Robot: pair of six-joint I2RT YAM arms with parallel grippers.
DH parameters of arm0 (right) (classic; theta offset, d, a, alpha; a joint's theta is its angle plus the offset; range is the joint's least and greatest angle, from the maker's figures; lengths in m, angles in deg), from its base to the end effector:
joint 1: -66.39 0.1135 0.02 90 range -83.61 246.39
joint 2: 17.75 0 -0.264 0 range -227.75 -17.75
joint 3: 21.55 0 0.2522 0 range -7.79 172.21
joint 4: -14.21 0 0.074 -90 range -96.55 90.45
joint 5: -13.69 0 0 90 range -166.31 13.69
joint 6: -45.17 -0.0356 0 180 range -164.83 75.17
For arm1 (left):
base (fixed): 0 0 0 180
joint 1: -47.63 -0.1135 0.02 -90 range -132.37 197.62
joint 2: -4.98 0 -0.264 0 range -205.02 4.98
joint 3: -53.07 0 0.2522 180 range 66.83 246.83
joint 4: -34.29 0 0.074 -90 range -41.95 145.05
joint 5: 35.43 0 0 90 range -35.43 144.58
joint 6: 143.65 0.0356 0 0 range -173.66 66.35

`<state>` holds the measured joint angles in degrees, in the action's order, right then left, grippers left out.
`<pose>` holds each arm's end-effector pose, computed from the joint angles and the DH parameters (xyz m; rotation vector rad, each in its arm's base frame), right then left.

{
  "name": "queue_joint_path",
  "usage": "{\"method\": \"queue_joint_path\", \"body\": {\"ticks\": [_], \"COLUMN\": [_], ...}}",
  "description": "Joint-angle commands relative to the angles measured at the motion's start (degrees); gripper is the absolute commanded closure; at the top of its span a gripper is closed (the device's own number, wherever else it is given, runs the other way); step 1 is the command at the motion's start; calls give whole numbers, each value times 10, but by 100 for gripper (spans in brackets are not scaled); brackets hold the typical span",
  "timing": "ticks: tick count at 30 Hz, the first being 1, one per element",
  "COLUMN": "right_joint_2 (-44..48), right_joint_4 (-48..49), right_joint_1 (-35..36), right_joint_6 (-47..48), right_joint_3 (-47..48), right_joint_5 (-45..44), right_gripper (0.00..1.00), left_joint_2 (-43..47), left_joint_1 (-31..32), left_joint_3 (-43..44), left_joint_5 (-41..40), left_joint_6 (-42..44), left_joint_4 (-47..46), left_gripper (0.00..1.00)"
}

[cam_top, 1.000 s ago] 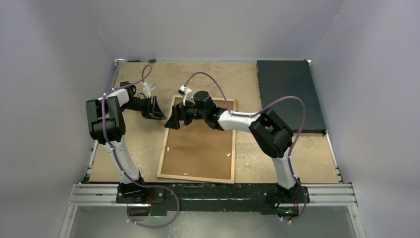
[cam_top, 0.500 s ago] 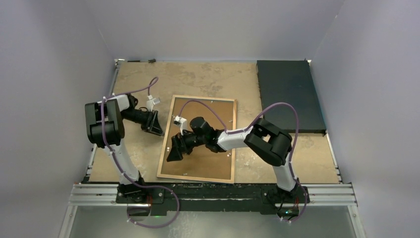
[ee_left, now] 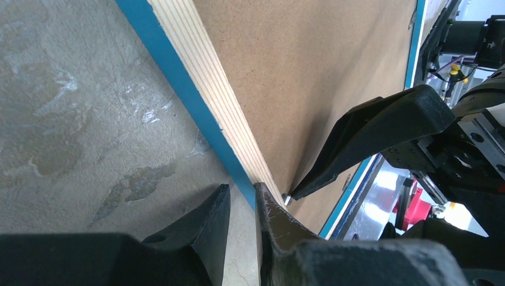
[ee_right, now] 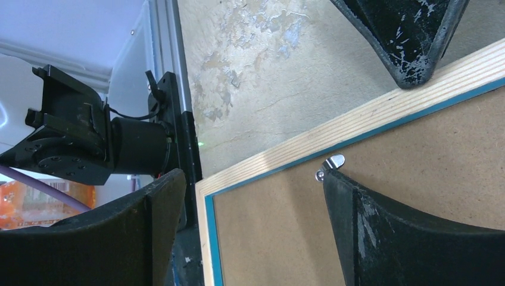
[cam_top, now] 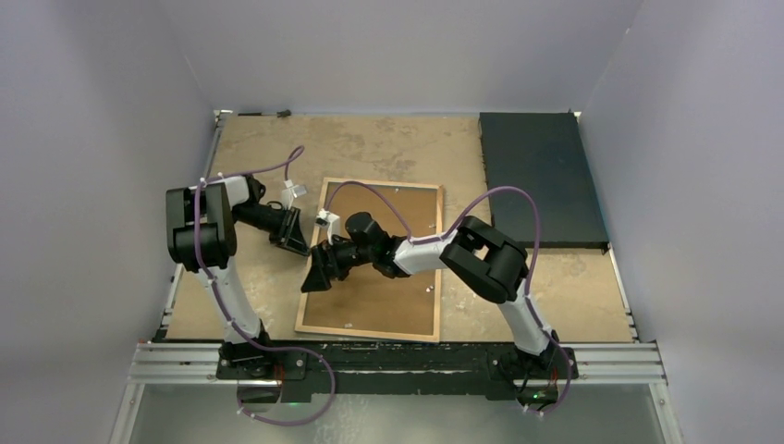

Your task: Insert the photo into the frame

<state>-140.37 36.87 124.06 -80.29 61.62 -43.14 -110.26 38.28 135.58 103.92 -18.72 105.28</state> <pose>0.2276 0.3961 0.1456 -0.8688 1.9905 1.5780 0.3218 0.0256 0.1215 0.4586 2.7036 -1.2893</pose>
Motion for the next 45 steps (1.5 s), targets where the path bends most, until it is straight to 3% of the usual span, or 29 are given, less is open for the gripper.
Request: {"method": "queue_joint_path", "body": {"ticks": [1,32,45], "right_joint_2": [-11,-71,-49], "right_joint_4": [-11,-66,-69], "right_joint_1": [-1,7,-8], "right_joint_6": [3,71,73], "right_joint_3": [15,95,73], "right_joint_5": [-13,83,15], "right_gripper": [12,18,16], "left_joint_2": [-18,-29,-32], "left_joint_1": [9,10,15], "left_joint_3": [3,5,7], "left_joint_5": [-13,-10,-19], "left_joint_6": [10,-22,-31], "left_joint_4": [-39,-71,-80], "left_gripper": [82,97,100]}}
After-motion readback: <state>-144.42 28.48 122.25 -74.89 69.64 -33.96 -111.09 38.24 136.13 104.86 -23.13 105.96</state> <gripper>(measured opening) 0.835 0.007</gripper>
